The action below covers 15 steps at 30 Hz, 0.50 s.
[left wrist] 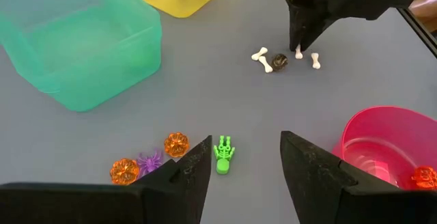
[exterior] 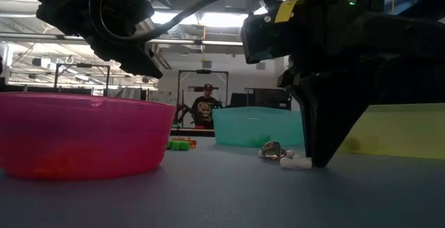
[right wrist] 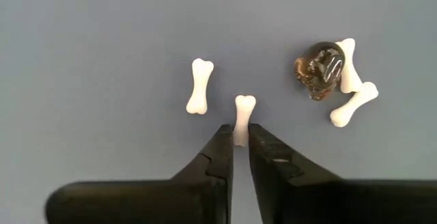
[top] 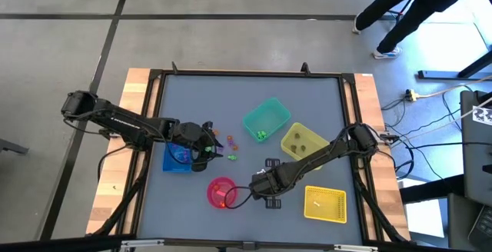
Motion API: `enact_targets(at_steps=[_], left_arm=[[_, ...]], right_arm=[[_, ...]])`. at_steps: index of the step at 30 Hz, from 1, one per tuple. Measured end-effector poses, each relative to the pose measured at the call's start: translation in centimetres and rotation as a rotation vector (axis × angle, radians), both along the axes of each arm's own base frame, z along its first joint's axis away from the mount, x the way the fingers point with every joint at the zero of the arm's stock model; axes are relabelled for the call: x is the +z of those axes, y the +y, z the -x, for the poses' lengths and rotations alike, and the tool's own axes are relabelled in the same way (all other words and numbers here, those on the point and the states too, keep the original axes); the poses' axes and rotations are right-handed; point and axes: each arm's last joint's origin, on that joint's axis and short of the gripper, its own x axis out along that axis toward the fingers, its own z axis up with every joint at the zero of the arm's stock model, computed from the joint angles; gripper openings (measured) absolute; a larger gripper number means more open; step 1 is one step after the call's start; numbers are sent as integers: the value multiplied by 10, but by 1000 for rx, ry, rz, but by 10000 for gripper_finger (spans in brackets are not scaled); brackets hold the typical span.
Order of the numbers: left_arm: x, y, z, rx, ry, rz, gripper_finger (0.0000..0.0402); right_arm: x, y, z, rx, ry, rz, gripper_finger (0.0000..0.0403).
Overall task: Sort Halloween decoration
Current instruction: Put the white bone toy into the yellow bin
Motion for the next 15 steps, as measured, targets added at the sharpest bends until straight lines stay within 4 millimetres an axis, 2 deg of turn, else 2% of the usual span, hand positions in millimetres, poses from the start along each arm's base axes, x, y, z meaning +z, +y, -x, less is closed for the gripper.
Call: enact_targets(at_steps=[7, 15], left_arm=[[0, 0, 0, 0, 0, 0, 157], [0, 0, 0, 0, 0, 0, 157]], right_arm=[[0, 0, 0, 0, 0, 0, 23], [0, 0, 0, -1, -1, 0, 25]])
